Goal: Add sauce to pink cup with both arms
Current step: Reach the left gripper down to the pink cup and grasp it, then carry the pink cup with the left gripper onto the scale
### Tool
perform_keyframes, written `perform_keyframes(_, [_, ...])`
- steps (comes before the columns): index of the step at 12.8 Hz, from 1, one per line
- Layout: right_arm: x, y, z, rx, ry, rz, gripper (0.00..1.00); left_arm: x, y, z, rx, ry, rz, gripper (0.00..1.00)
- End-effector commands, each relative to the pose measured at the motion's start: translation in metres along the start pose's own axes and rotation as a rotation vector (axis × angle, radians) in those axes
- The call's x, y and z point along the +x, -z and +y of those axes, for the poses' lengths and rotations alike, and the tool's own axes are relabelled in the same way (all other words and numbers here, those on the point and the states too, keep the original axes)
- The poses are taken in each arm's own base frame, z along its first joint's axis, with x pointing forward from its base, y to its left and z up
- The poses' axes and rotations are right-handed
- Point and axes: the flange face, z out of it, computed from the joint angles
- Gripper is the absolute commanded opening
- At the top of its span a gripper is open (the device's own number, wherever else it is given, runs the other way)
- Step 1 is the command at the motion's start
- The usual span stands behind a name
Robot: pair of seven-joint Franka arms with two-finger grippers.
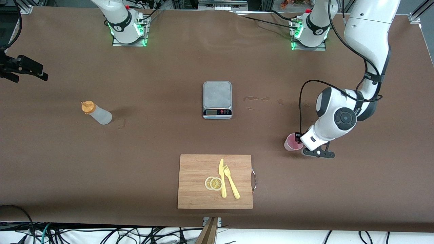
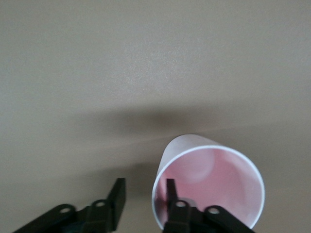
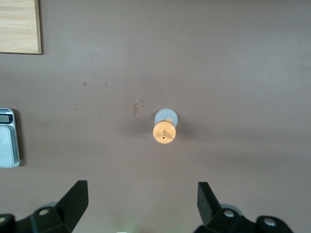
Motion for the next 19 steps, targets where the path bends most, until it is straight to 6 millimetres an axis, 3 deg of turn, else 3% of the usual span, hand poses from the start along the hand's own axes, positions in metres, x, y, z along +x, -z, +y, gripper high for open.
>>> perform_keyframes(1, [-0.003,0.005,0.001,0.014,0.012,0.014,1.0,0.001,0.007,0.004,-0.022,0.007,0.009,0.0])
perform_keyframes(5, [-0.003,0.005,0.001,0.014,0.012,0.016,1.0,0.004,0.026,0.028,-0.034,-0.027,0.033,0.0])
perform_keyframes(7, [-0.003,0.006,0.0,0.014,0.013,0.015,1.0,0.002,0.051,0.03,-0.036,-0.036,0.041,0.0])
perform_keyframes(8, [-0.003,0.006,0.0,0.016,0.013,0.016,1.0,-0.004,0.068,0.047,-0.048,-0.061,0.019,0.0])
perform_keyframes(10, [-0.003,0.006,-0.002,0.016,0.015,0.014,1.0,-0.023,0.1,0.092,-0.069,-0.106,-0.031,0.0])
perform_keyframes(13, [-0.003,0.005,0.001,0.015,0.01,0.012,1.0,-0.061,0.123,0.186,-0.097,-0.038,-0.109,0.0])
perform_keyframes(15, [-0.003,0.005,0.0,0.014,0.012,0.014,1.0,-0.091,0.123,0.247,-0.107,0.018,-0.134,0.0])
perform_keyframes(19, [-0.003,0.005,0.0,0.013,0.012,0.014,1.0,-0.146,0.103,0.329,-0.144,0.033,-0.129,0.0])
